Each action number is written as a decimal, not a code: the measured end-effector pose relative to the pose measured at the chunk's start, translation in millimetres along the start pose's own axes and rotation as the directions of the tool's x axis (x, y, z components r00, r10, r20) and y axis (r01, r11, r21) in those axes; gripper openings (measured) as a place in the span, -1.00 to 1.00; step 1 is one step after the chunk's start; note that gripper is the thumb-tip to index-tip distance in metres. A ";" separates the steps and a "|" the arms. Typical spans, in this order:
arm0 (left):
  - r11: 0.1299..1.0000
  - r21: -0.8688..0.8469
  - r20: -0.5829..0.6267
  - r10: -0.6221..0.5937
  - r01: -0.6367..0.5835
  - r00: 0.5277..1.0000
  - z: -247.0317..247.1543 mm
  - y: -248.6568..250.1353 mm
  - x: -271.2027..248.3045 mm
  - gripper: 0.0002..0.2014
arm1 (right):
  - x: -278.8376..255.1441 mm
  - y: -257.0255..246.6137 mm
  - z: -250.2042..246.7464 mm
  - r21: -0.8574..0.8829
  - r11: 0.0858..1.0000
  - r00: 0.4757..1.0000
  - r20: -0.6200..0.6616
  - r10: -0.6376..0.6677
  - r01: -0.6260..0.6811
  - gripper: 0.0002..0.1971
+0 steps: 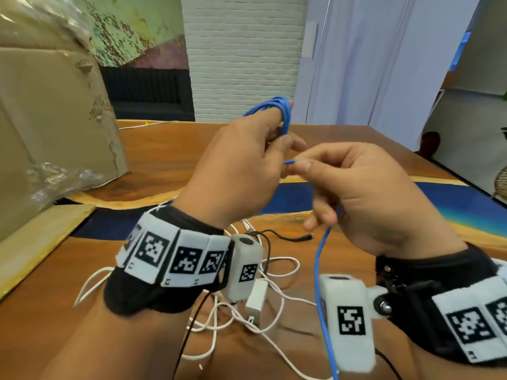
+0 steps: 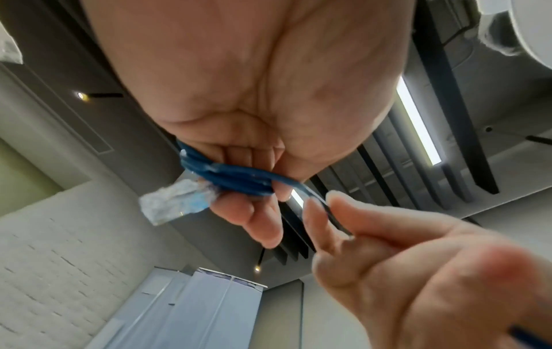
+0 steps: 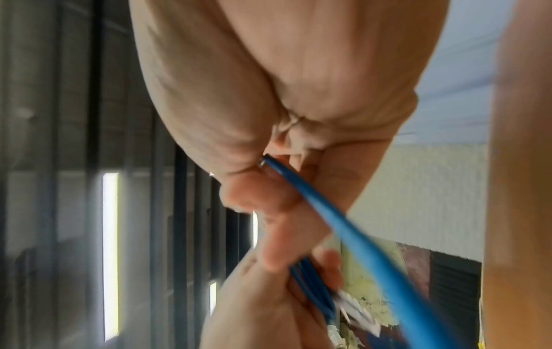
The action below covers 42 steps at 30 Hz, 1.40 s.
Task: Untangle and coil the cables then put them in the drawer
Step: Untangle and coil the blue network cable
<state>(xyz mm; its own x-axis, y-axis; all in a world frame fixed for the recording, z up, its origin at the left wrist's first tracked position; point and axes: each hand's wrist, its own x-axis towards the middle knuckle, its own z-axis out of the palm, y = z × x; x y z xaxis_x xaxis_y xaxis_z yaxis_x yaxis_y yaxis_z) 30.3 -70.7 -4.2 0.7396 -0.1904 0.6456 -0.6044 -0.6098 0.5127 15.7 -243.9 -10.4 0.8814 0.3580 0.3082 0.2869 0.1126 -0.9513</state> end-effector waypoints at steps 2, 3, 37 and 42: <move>0.994 0.085 0.031 -0.070 0.067 0.997 -5.0 -8.9 2.1 -0.75 | 1.1 -2.3 -7.8 0.168 0.986 0.999 -0.043 0.031 -0.023 -0.83; 0.990 0.082 0.060 -0.122 0.117 0.991 -6.6 -12.8 1.9 -0.76 | 1.6 -3.8 -12.7 0.211 0.977 0.998 -0.059 0.039 -0.026 -0.77; 0.810 -0.454 0.358 -0.217 0.372 0.908 9.8 -14.7 -3.0 -0.73 | 8.6 5.4 -7.7 0.079 0.994 0.979 -0.196 -0.062 0.079 -0.70; 0.650 -0.591 0.537 -0.125 0.478 0.834 -0.2 -9.0 -4.9 -0.39 | 10.1 8.3 -27.8 0.097 0.994 0.975 -0.222 -0.018 0.040 -0.73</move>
<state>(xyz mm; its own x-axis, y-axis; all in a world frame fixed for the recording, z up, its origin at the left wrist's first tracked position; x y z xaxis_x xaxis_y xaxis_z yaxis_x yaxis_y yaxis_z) 32.1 -64.1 -11.9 0.8516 -0.4959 0.1700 -0.2139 -0.0327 0.9763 37.4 -265.2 -15.1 0.9375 0.1409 0.3182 0.2845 0.2162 -0.9340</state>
